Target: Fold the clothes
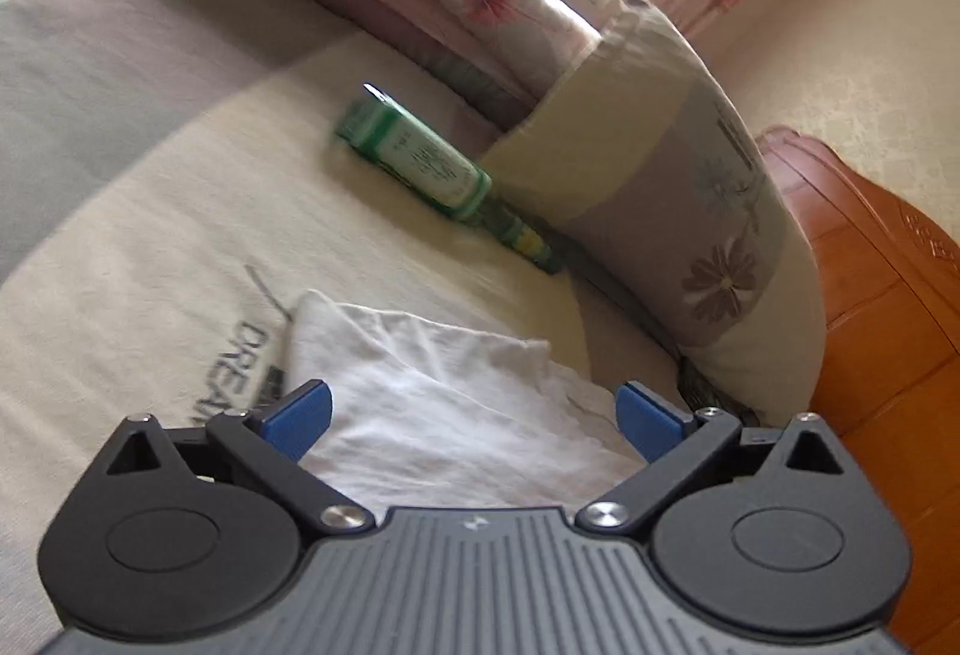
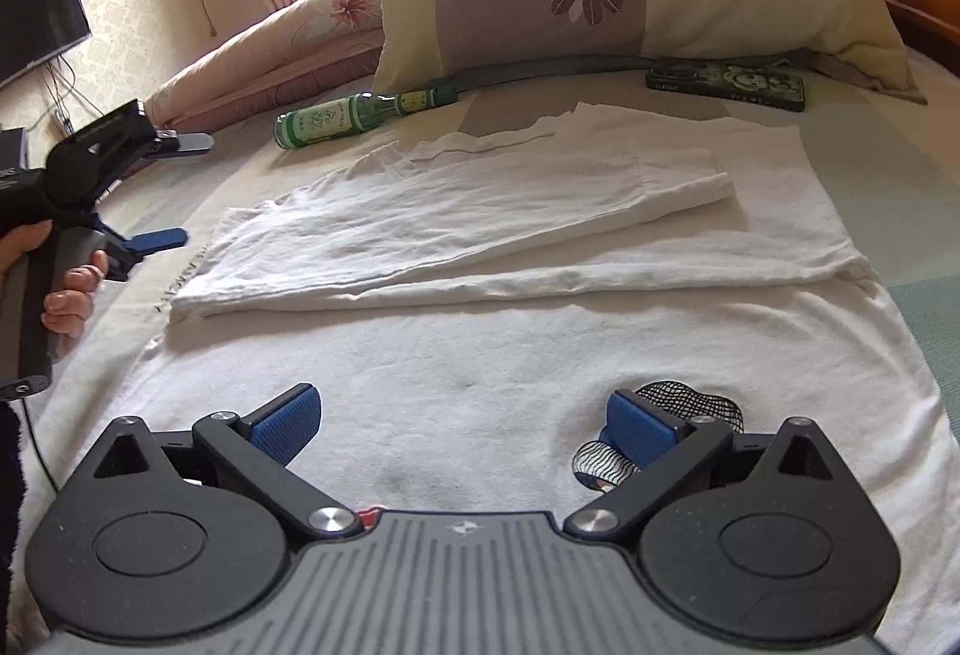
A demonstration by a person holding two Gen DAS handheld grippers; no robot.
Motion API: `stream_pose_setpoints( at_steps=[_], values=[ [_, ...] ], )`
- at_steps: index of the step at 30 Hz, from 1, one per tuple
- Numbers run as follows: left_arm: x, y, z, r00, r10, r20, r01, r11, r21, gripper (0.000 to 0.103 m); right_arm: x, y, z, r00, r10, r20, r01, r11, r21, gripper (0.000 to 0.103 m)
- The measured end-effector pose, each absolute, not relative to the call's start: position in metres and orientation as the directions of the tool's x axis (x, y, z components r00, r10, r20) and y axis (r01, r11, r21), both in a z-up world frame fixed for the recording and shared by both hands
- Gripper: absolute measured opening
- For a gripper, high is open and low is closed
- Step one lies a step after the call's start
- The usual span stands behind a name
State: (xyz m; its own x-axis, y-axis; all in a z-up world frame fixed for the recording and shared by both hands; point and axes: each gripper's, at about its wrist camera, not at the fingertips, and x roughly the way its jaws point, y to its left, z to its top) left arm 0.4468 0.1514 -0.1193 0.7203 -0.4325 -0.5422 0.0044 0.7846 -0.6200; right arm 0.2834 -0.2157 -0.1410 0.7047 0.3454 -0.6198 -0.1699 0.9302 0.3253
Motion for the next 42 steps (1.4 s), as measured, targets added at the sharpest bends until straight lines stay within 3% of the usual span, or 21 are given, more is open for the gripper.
stream_pose_setpoints(
  at_steps=[3,10,15,18,21,28,32,38,42],
  values=[
    [0.475,0.146,-0.138,0.672,-0.388,-0.63,-0.043,0.829,-0.557,0.099,0.283,-0.222,-0.142,0.699,0.352,-0.622,-0.166,0.927,0.337,0.103],
    [0.479,0.158,-0.123,0.743,-0.211,-0.636,-0.111,0.897,-0.427,0.099,0.283,-0.239,-0.141,0.699,0.361,-0.617,-0.127,0.912,0.39,0.103],
    [0.483,0.152,-0.125,0.726,-0.297,-0.62,-0.049,0.878,-0.477,0.1,0.284,-0.239,-0.141,0.699,0.361,-0.617,-0.12,0.91,0.396,0.103],
    [0.492,0.152,-0.126,0.678,-0.234,-0.696,-0.122,0.899,-0.421,0.094,0.284,-0.238,-0.142,0.702,0.355,-0.617,-0.121,0.914,0.388,0.103],
    [0.483,0.144,-0.093,0.676,-0.18,-0.715,-0.112,0.933,-0.341,0.096,0.285,-0.24,-0.142,0.703,0.358,-0.615,-0.115,0.91,0.399,0.103],
    [0.445,0.104,-0.014,0.626,-0.256,-0.736,0.053,0.956,-0.287,0.099,0.287,-0.247,-0.142,0.696,0.386,-0.605,-0.094,0.885,0.456,0.103],
    [0.426,0.085,-0.04,0.578,-0.306,-0.757,0.06,0.941,-0.334,0.099,0.286,-0.248,-0.143,0.696,0.389,-0.603,-0.094,0.883,0.461,0.103],
    [0.402,0.102,-0.114,0.527,-0.263,-0.808,-0.106,0.923,-0.37,0.096,0.281,-0.26,-0.143,0.694,0.396,-0.601,-0.079,0.872,0.484,0.103],
    [0.381,0.093,-0.092,0.586,-0.225,-0.778,-0.09,0.937,-0.338,0.096,0.281,-0.27,-0.144,0.691,0.414,-0.592,-0.059,0.849,0.525,0.103]
  ],
)
